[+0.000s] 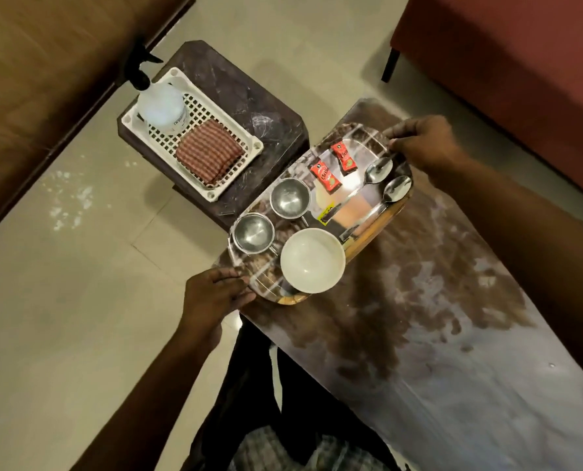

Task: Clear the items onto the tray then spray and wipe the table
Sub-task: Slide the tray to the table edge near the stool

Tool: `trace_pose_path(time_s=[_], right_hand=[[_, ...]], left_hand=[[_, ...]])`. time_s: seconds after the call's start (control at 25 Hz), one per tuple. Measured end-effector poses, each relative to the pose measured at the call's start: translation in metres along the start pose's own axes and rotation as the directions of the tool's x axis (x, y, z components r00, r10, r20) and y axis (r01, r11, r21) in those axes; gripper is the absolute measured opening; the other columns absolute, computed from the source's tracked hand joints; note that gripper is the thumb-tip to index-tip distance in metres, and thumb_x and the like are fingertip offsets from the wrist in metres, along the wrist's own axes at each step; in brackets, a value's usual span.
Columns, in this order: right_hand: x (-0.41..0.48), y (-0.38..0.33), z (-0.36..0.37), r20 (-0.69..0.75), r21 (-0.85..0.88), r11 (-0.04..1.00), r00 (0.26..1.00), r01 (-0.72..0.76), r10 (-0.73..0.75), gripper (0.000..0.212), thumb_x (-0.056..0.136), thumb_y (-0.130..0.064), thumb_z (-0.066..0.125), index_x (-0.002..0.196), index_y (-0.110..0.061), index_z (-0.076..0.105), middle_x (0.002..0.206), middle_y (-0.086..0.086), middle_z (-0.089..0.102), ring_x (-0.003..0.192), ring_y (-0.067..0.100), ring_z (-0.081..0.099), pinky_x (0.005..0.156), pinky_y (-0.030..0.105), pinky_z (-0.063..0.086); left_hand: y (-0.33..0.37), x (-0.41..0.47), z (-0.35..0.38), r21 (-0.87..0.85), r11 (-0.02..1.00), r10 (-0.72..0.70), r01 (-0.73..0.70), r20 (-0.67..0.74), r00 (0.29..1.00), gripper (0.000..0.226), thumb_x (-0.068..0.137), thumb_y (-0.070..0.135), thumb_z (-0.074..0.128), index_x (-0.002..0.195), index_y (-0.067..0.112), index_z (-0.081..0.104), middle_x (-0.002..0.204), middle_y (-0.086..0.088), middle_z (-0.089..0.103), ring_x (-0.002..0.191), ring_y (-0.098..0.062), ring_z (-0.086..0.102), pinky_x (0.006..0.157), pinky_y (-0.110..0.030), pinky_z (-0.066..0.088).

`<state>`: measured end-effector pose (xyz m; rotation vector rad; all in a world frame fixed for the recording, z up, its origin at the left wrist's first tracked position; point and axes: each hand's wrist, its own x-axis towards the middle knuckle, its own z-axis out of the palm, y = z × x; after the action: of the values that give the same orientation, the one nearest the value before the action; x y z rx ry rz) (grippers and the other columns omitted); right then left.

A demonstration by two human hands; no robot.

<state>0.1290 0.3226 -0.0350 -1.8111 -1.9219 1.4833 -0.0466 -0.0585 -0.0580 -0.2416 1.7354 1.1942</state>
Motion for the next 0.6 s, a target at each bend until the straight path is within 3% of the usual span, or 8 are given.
trace_pose_path(time_s=[0.12,0.28,0.48,0.6], right_hand=[[0.037,0.013,0.015,-0.008,-0.041,0.999,0.999,-0.034,0.034,0.021,0.098,0.006,0.064,0.105,-0.008,0.078,0.100,0.017,0.074,0.079,0.026,0.069,0.069,0.041,0.060],[0.069,0.031,0.028,-0.017,-0.066,0.995,0.997,-0.077,0.076,0.023,0.096,0.008,0.064,0.111,-0.005,0.076,0.092,0.011,0.073,0.066,0.017,0.065,0.059,0.032,0.056],[0.092,0.048,0.041,-0.020,-0.065,0.993,0.995,-0.098,0.096,0.023,0.098,0.006,0.064,0.108,-0.012,0.074,0.084,0.002,0.069,0.064,0.013,0.063,0.054,0.025,0.055],[0.101,0.053,0.048,-0.016,-0.063,0.993,0.995,-0.095,0.095,0.022,0.098,0.003,0.065,0.109,-0.012,0.075,0.089,0.005,0.070,0.062,0.013,0.062,0.046,0.019,0.053]], left_hand=[[-0.013,0.029,0.016,0.030,0.998,-0.062,0.062,0.001,0.998,0.025,0.094,-0.020,0.065,0.118,-0.023,0.061,0.098,-0.031,0.070,0.059,-0.017,0.077,0.070,-0.032,0.068],[-0.019,0.060,0.031,0.010,0.991,-0.130,0.130,-0.003,0.992,0.021,0.093,-0.021,0.065,0.113,-0.018,0.063,0.081,-0.025,0.069,0.052,-0.017,0.075,0.059,-0.028,0.067],[-0.022,0.084,0.037,0.062,0.982,-0.175,0.176,-0.020,0.984,0.017,0.088,-0.019,0.072,0.089,-0.005,0.062,0.081,-0.026,0.070,0.057,-0.023,0.076,0.070,-0.036,0.068],[-0.024,0.091,0.039,0.073,0.977,-0.202,0.202,-0.011,0.979,0.016,0.090,-0.020,0.070,0.096,-0.006,0.062,0.082,-0.026,0.069,0.055,-0.019,0.076,0.070,-0.034,0.067]])
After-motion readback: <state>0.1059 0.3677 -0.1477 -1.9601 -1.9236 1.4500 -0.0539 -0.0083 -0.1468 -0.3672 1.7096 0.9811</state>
